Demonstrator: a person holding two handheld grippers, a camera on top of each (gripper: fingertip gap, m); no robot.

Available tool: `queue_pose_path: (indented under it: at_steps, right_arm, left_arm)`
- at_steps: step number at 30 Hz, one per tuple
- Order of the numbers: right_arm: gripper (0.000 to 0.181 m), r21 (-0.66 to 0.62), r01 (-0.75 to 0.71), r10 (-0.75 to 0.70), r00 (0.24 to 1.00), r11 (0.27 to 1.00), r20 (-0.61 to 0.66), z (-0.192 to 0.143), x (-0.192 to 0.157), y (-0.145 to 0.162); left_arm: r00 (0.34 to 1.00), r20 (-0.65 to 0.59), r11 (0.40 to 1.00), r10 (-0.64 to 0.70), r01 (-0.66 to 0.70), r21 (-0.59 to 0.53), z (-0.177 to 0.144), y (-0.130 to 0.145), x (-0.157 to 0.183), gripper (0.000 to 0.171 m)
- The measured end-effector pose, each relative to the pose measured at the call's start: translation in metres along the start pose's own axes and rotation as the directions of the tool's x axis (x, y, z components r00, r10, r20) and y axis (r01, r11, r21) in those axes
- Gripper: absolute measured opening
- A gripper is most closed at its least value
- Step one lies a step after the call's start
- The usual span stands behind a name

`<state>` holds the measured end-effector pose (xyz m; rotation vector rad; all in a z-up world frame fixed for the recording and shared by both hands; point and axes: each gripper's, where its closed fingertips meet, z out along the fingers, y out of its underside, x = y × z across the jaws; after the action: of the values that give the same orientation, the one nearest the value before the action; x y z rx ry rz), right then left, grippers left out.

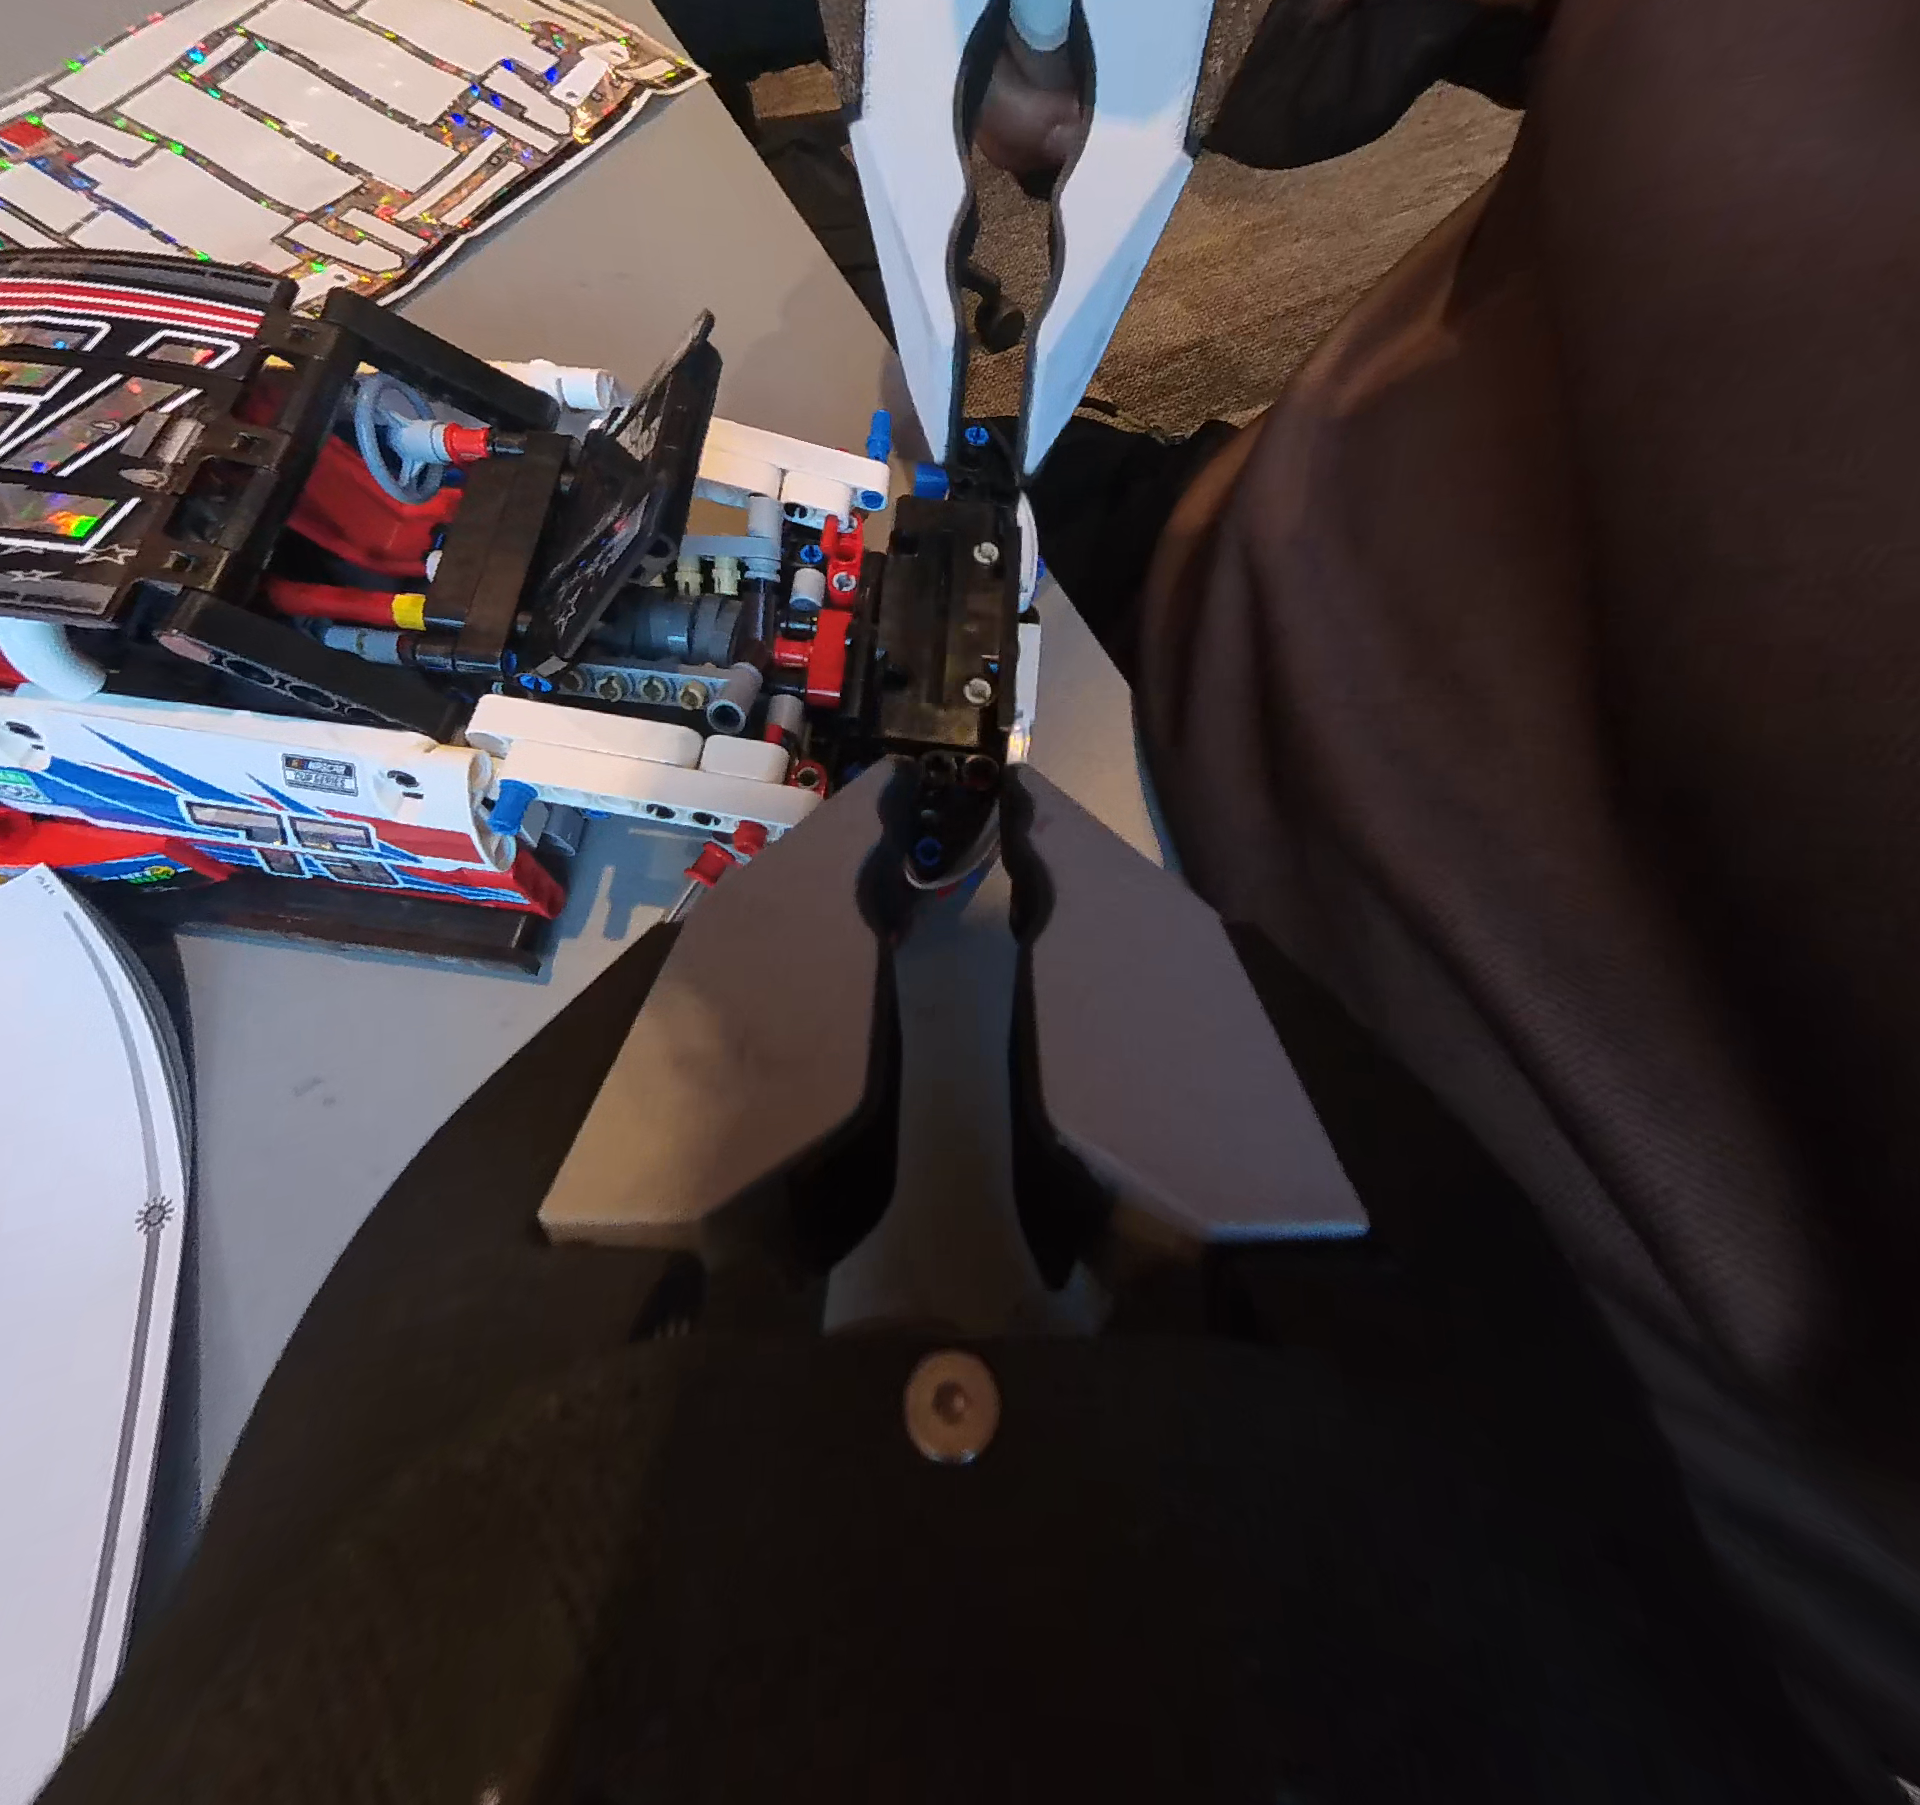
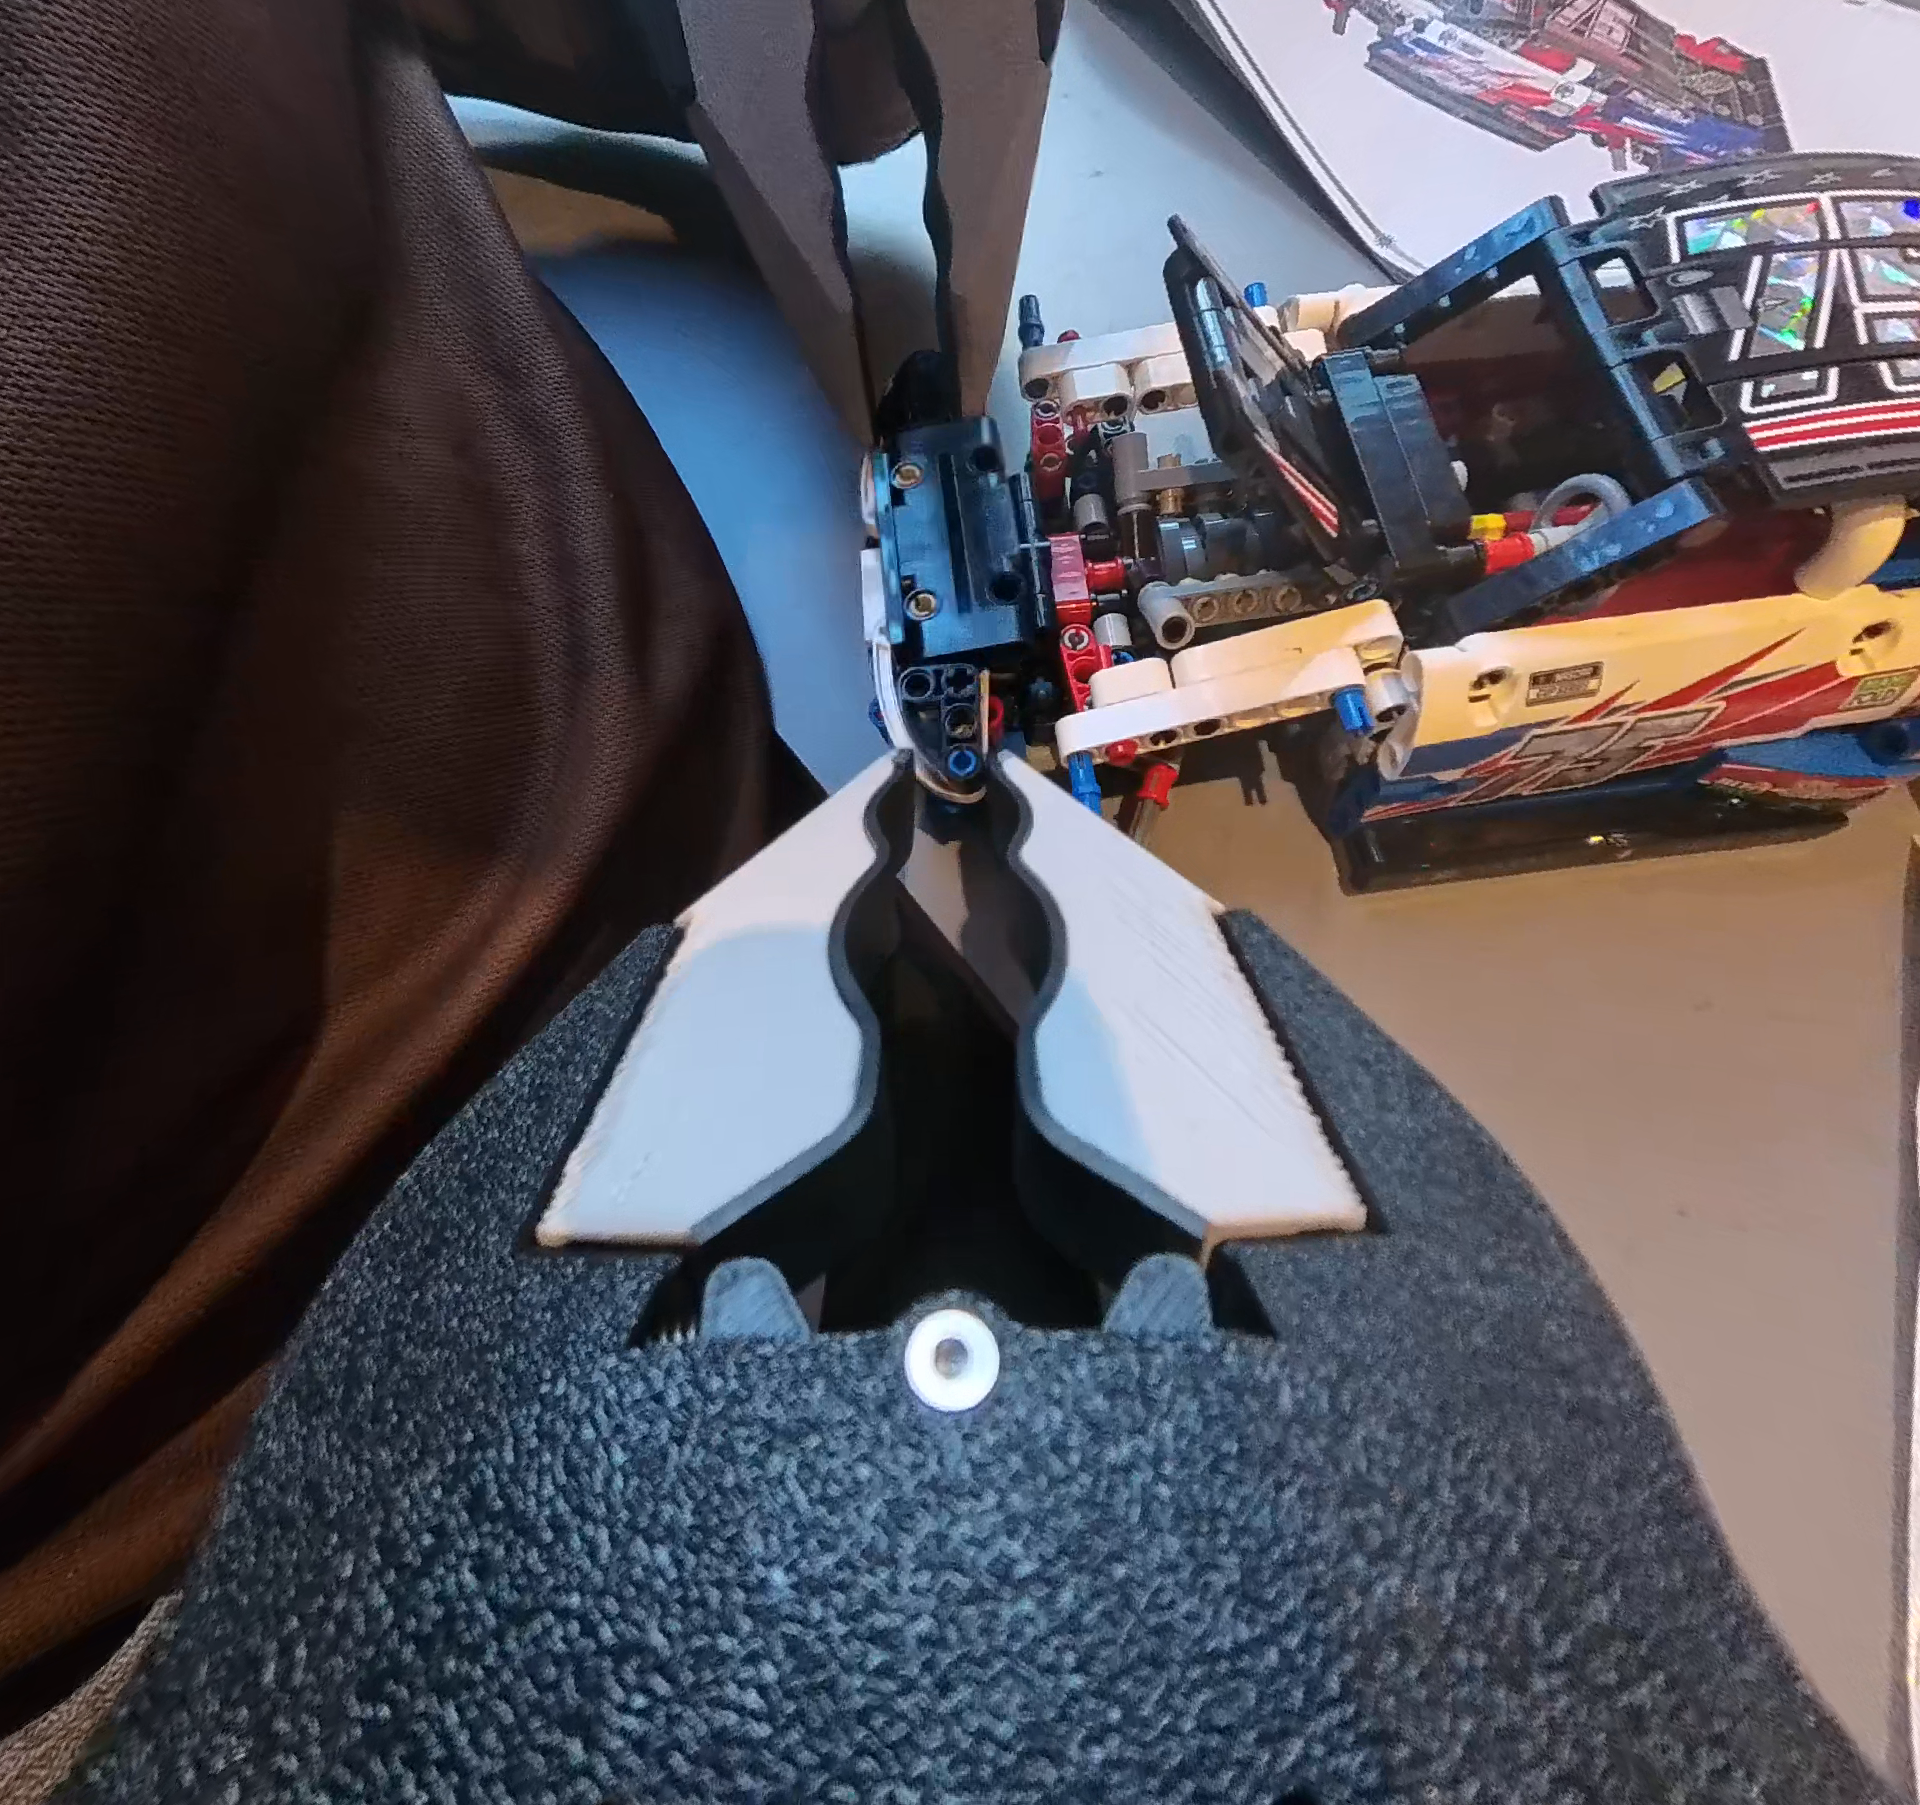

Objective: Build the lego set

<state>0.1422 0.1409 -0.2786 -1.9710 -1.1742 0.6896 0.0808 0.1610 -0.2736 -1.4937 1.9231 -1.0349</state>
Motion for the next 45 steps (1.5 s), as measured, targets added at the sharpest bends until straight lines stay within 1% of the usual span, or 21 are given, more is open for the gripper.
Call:
queue_pose_path:
  at_steps: [10,18,32,34,37,40,43,45]
  right_arm:
    - [0.013,0.003,-0.012,0.012,1.0,1.0,0.001,0.0,0.0,0.0]
    - [0.013,0.007,-0.017,0.017,1.0,1.0,0.003,0.0,0.0,0.0]
    - [0.013,-0.017,-0.002,0.002,1.0,1.0,-0.007,-0.002,0.001,0.001]
    - [0.013,-0.002,-0.001,0.001,1.0,1.0,-0.012,-0.006,0.001,-0.003]
    - [0.014,0.045,-0.006,0.006,1.0,0.999,-0.012,-0.01,0.001,-0.019]
    - [0.014,0.075,-0.008,0.009,1.0,0.997,-0.012,-0.005,-0.003,-0.034]
    - [0.014,0.028,-0.011,0.013,0.998,1.0,-0.068,0.008,0.004,-0.031]
    - [0.012,0.0,-0.011,0.011,0.997,1.0,-0.08,0.013,0.005,-0.026]
  left_arm:
    - [1.0,0.012,1.0,-0.004,0.004,-0.018,-0.005,0.005,-0.003,0.018]
    - [1.0,0.008,1.0,0.021,-0.021,-0.02,-0.006,0.003,-0.003,0.013]
    - [0.999,-0.032,1.0,-0.022,0.022,-0.001,-0.005,0.007,-0.001,0.014]
    - [0.999,-0.029,1.0,-0.025,0.025,-0.001,-0.005,0.008,-0.002,0.014]
    - [0.999,-0.029,1.0,-0.029,0.029,0.005,-0.006,0.007,-0.003,0.015]
    - [0.999,-0.029,1.0,-0.027,0.027,0.008,-0.006,0.006,-0.003,0.015]
    - [1.0,-0.02,1.0,-0.021,0.021,0.014,-0.007,0.004,-0.003,0.015]
    - [1.0,-0.02,1.0,-0.02,0.02,0.019,-0.008,0.002,-0.003,0.016]
